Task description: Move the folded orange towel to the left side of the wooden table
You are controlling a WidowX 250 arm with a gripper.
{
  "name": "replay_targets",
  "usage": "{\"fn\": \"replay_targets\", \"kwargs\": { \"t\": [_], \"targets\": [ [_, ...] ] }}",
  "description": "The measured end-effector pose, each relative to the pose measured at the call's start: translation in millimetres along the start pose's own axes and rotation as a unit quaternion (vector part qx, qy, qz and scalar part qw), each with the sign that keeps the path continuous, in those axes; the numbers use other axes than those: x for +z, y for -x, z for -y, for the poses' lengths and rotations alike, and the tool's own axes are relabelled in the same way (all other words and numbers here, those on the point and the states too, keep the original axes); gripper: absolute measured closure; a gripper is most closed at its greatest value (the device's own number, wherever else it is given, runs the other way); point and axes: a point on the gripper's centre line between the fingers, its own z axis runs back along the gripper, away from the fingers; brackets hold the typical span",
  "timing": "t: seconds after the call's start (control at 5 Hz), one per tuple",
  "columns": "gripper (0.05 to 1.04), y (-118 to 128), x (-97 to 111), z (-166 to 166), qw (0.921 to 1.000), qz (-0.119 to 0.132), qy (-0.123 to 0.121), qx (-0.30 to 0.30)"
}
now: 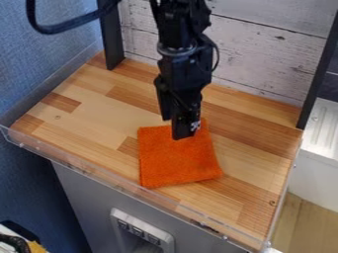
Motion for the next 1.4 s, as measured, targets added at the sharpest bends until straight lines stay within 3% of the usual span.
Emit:
{"fn": "replay_targets", "kwargs": {
  "t": [0.4,0.6,1.0,1.4],
  "targets": [
    [0.928,0,-9,6,0.9997,0.009,0.010,-0.022],
    [1.018,0,-25,10,0.9992,-0.011,0.027,-0.026],
    [1.025,-9,-42,7,0.9979,-0.043,0.043,-0.024],
    [1.025,-21,-57,3,0.9966,-0.074,0.028,-0.025]
  ]
}}
